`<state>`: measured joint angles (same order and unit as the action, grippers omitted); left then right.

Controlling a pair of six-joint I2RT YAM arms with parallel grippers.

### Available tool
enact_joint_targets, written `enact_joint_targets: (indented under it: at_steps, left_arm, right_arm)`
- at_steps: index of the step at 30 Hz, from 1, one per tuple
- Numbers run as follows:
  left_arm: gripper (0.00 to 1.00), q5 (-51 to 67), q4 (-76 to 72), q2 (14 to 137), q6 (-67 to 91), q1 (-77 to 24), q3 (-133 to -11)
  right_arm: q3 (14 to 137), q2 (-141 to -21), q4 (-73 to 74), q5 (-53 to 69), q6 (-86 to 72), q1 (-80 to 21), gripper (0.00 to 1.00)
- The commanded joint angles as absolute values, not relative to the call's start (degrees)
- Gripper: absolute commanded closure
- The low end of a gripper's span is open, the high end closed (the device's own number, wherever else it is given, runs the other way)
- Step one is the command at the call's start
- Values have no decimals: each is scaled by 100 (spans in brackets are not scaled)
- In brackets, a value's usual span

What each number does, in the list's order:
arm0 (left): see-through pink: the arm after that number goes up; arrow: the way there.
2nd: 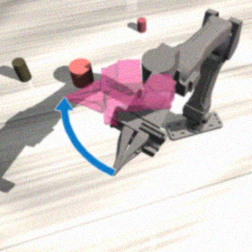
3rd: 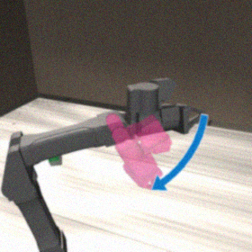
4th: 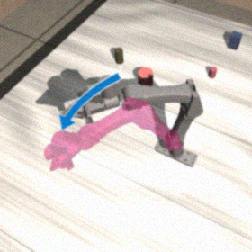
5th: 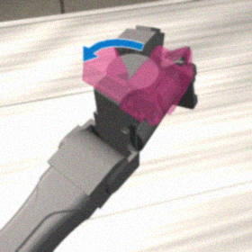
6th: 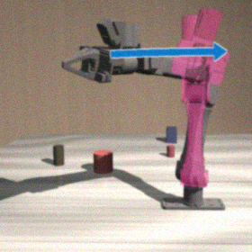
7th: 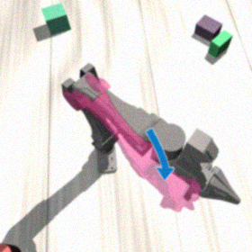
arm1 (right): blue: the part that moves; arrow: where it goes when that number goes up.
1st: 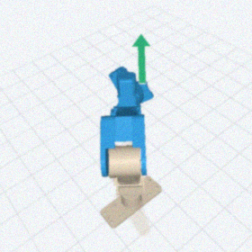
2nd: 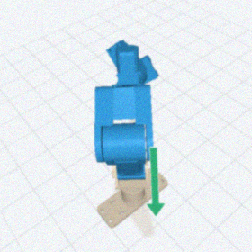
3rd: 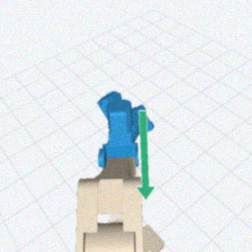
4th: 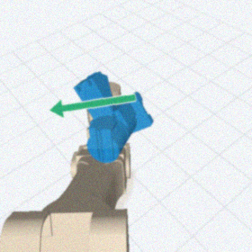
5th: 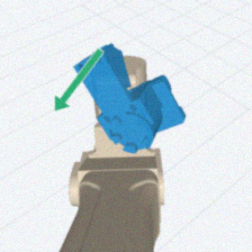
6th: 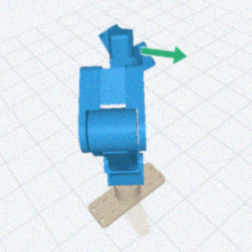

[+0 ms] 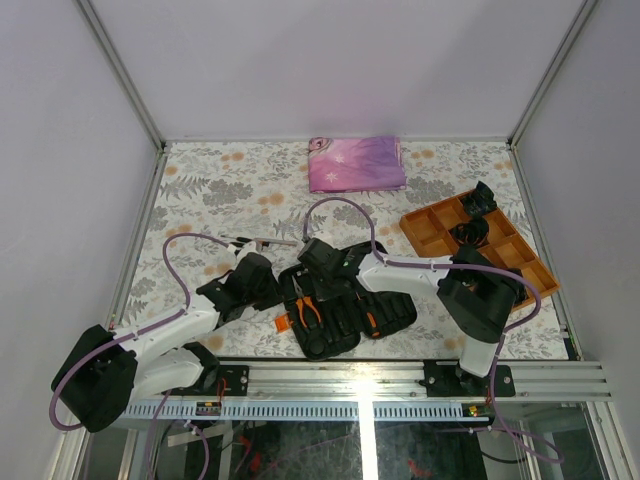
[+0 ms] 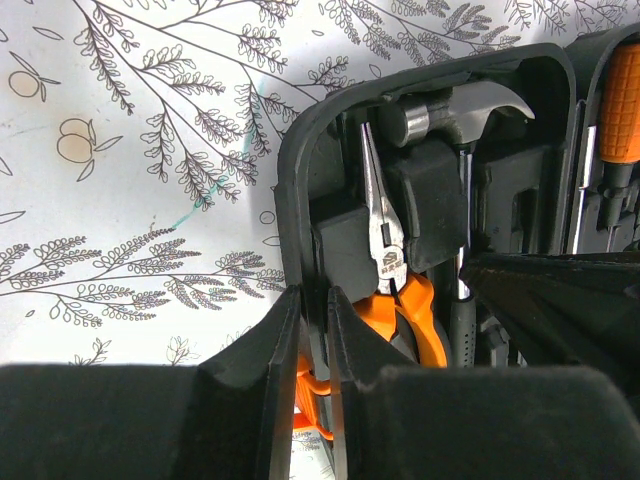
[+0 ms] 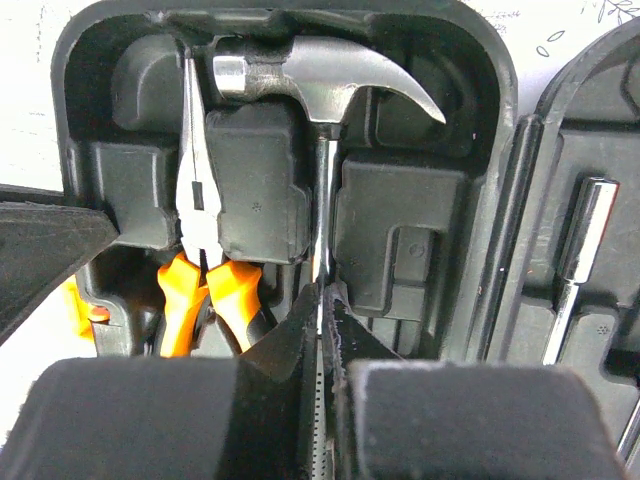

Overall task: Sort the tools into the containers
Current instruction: Adjust the hammer in the storage box.

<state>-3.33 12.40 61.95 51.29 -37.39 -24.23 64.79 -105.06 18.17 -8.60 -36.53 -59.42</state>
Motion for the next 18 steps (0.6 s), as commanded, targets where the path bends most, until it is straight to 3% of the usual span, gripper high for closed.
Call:
enact_joint_targets:
  at_steps: [1,10,18]
  left_arm:
    - [100,-205,915,6196,4958,-3736,-2270]
    - [100,-459,1129,6140,4924,-3719,-2302]
    - [100,-506,1304,6301,4796,-3561,-2448]
  right_arm:
    - [5841,-11458,2613,-431,-3787,-6121,100]
    - [6215,-10020,2560,-1118,-3648,-6134,100]
    - [6056,-8342,1861,-1406,-3179,-6130,76]
